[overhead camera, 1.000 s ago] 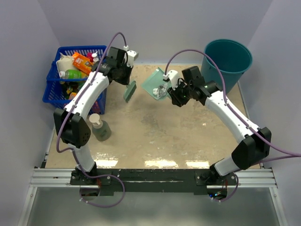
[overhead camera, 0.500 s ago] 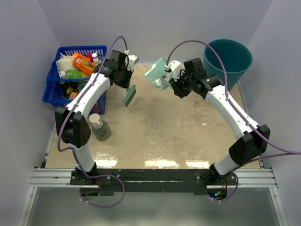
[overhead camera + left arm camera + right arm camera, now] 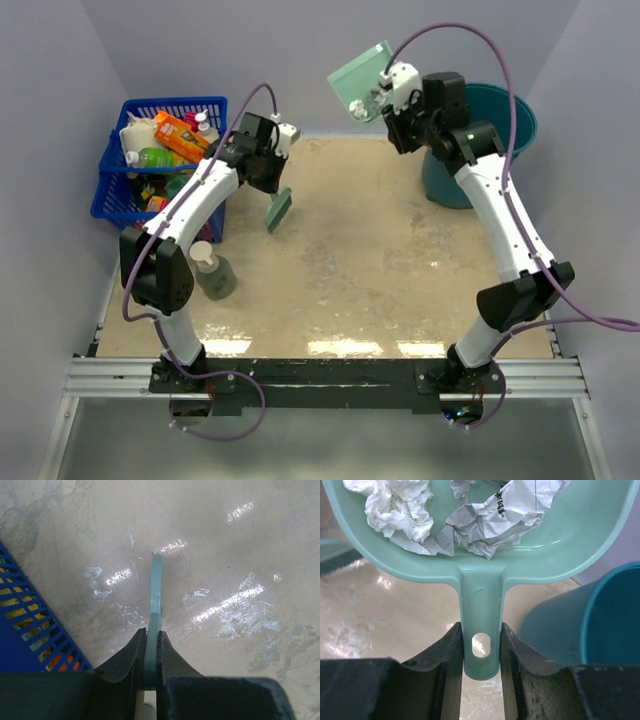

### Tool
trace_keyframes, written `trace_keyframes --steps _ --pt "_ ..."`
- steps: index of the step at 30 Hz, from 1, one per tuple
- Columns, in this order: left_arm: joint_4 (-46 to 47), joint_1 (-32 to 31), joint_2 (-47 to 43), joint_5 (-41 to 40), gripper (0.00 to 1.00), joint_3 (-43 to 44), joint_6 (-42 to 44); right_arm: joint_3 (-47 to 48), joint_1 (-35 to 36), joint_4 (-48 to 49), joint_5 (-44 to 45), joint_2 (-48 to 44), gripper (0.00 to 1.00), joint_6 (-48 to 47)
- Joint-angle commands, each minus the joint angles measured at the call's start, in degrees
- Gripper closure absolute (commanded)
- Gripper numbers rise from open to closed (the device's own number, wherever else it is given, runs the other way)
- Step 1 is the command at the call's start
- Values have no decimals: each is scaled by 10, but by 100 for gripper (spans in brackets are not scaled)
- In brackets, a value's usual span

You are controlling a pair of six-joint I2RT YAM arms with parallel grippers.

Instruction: Sweep away the paper scraps from the table

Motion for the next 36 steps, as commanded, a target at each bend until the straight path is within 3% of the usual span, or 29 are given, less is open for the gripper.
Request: trace_keyframes --steps 1,7,13,22,31,36 --pt "19 -8 -32 -4 100 4 1 66 -50 5 13 8 100 48" --pt "18 -19 -30 -2 100 4 2 64 -105 65 83 -8 100 62" --pt "17 -21 -21 16 100 11 -1 56 -120 122 246 -16 100 -35" --pt "15 -21 -21 34 100 13 -9 16 -163 132 368 -12 100 -162" --pt "13 -24 -18 34 100 15 -6 8 -178 153 460 21 100 -395" --pt "13 -25 -15 38 100 15 -6 -68 -180 245 524 2 100 -611"
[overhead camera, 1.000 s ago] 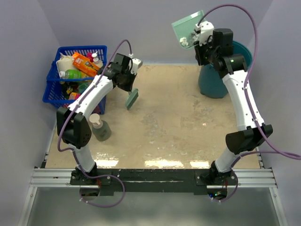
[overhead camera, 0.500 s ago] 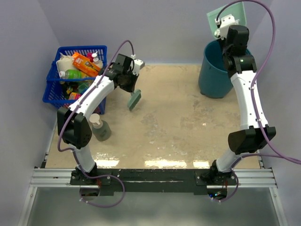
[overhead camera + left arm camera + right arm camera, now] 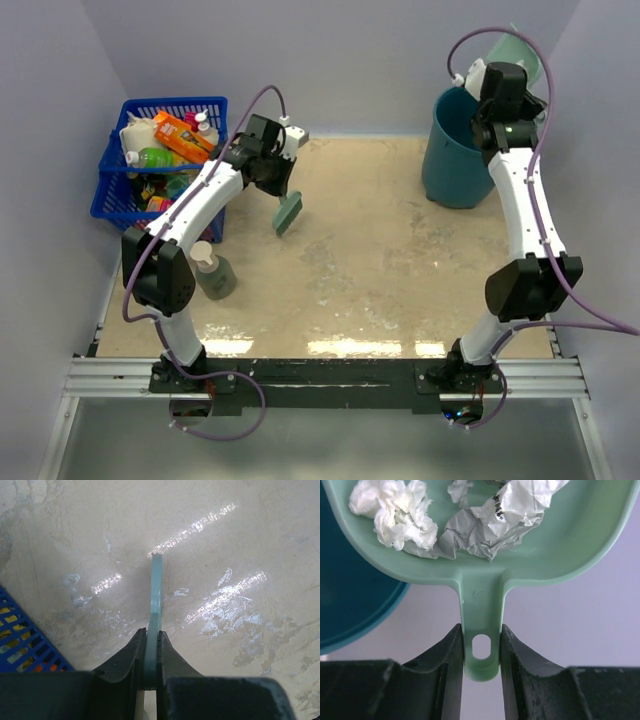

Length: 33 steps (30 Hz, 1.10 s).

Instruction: Sweep away the paper scraps from the table

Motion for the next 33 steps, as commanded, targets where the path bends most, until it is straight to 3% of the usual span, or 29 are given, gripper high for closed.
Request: trace_keyframes --steps 1,2,5,7,10,17,20,30,33 --pt "14 -5 -14 9 100 16 -7 -65 -3 122 79 -22 100 -228" --pt "13 -5 -14 10 100 16 -7 -76 -3 140 86 -25 100 -290" --pt "13 -5 -16 8 100 18 -7 -73 -5 171 119 -19 100 -357" --pt "15 -6 -22 9 100 19 -7 1 -10 94 126 10 100 -347" --pt "16 -6 -25 10 100 15 -5 51 -18 51 124 29 100 -345" --pt "15 -6 -20 12 100 18 -4 -45 -19 89 120 -14 100 -385" --pt "14 -6 -21 12 100 19 -5 -30 -20 74 118 -10 100 -355" --pt "12 -6 -19 5 100 37 0 -37 -19 163 29 -46 100 -254" --pt "11 -6 -17 -1 100 60 7 12 -19 106 -1 -40 100 -161"
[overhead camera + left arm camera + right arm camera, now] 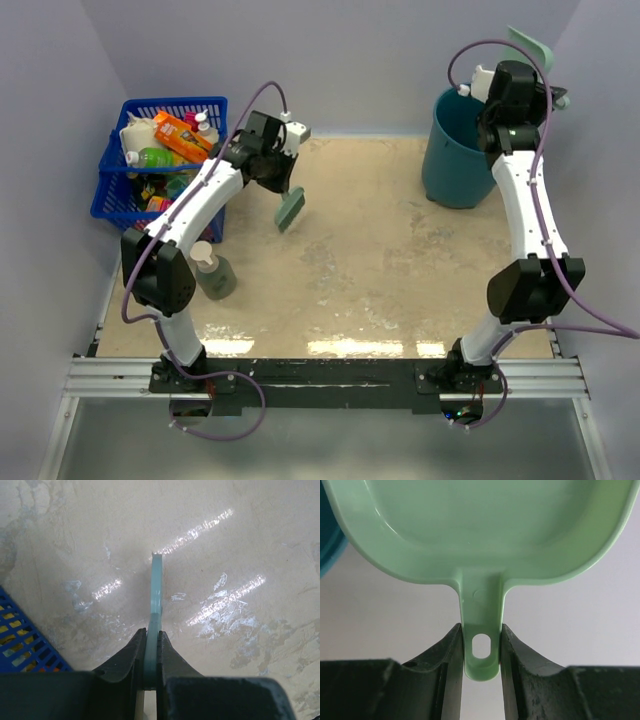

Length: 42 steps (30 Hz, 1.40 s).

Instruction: Sweep away the paper scraps from the table

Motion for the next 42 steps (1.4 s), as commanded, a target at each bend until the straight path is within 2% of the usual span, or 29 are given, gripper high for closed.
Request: trace_keyframes --steps 1,3,4,6,9,11,15,20,24,27,28,30,31,33,34,35,36,39,42 --pt "14 -3 -15 -6 100 58 8 73 -2 -28 -75 -25 100 171" --pt "13 -3 -13 -9 100 66 13 117 3 -110 -141 -25 100 232" --pt "13 -2 -11 -12 100 73 16 122 4 -123 -211 -36 100 290" --pt "10 0 -6 -14 100 82 22 127 14 -152 -276 -47 100 352" --pt "9 7 1 -41 100 102 36 116 54 -189 -407 -72 100 396" --pt "12 22 8 -56 100 117 31 66 98 -207 -469 -97 100 396" --pt "31 38 6 -78 100 133 21 -58 165 -248 -522 -137 100 342" --pt "72 39 -26 -90 100 131 8 -203 171 -299 -550 -164 100 350" --pt "160 38 -84 -109 100 46 -4 -268 172 -402 -560 -109 100 345" --pt "204 39 -119 -24 100 -4 -17 -315 172 -450 -577 -75 100 343" --pt "206 40 -122 58 100 -12 -17 -328 171 -451 -580 -77 100 342" --pt "202 39 -123 140 100 -32 -43 -367 172 -439 -576 -86 100 337" --pt "189 40 -113 209 100 -35 -63 -379 172 -435 -572 -96 100 334" --pt "173 40 -97 279 100 -45 -84 -406 171 -433 -558 -106 100 326" --pt "170 39 -83 363 100 -54 -93 -415 172 -433 -552 -113 99 325" --pt "175 38 -78 402 100 -67 -93 -436 172 -435 -542 -116 96 323" --pt "185 35 -77 433 100 -104 -115 -447 171 -437 -536 -119 93 321" --pt "236 35 -76 446 100 -181 -157 -498 172 -428 -509 -134 88 322" --pt "229 33 -46 458 100 -207 -156 -536 172 -401 -494 -163 85 321"
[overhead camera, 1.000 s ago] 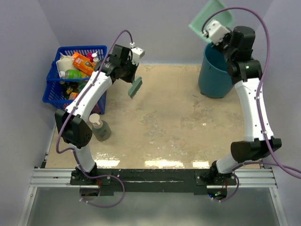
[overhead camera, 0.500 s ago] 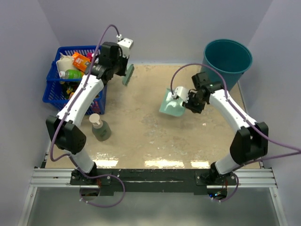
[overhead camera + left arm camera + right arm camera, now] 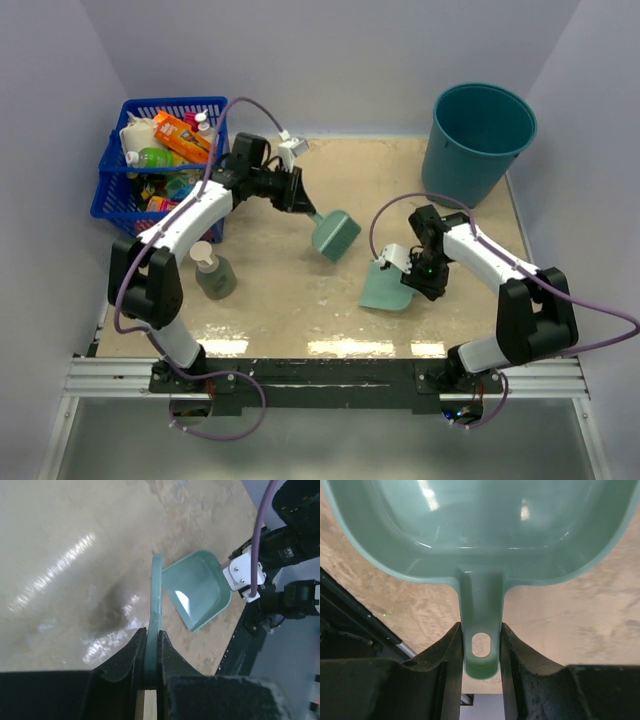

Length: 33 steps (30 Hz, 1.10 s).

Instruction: Sweep away the paper scraps from the table

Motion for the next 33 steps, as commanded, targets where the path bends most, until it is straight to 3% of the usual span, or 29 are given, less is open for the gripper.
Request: trace_keyframes --steps 1,5,9,11,12,14,15,18,20,29,33 --pt "13 -1 51 102 100 -32 -33 -42 -1 20 29 -38 84 -6" --pt "-14 -3 91 103 100 -20 -20 -44 0 28 22 -37 79 8" --pt "-17 -3 107 98 97 -18 -20 -27 0 25 10 -37 54 23" --pt "-23 -3 109 80 81 -15 -21 -9 -1 19 6 -37 43 28" --pt "-24 -2 109 67 65 -15 -21 -3 -1 18 5 -39 31 30" --pt "-33 -2 112 62 51 -9 -17 22 -1 4 -1 -36 17 36" --pt "-43 -2 115 54 38 -8 -11 35 0 -3 -6 -34 2 37" --pt "-49 -3 105 -4 20 -6 9 115 -1 -36 -43 -18 2 57" --pt "-54 -4 99 -43 13 4 24 186 -1 -47 -70 -8 2 79" --pt "-70 -21 63 -242 7 84 113 421 0 1 -141 31 2 189" --pt "-69 -23 50 -323 5 113 156 483 0 85 -80 40 2 288"
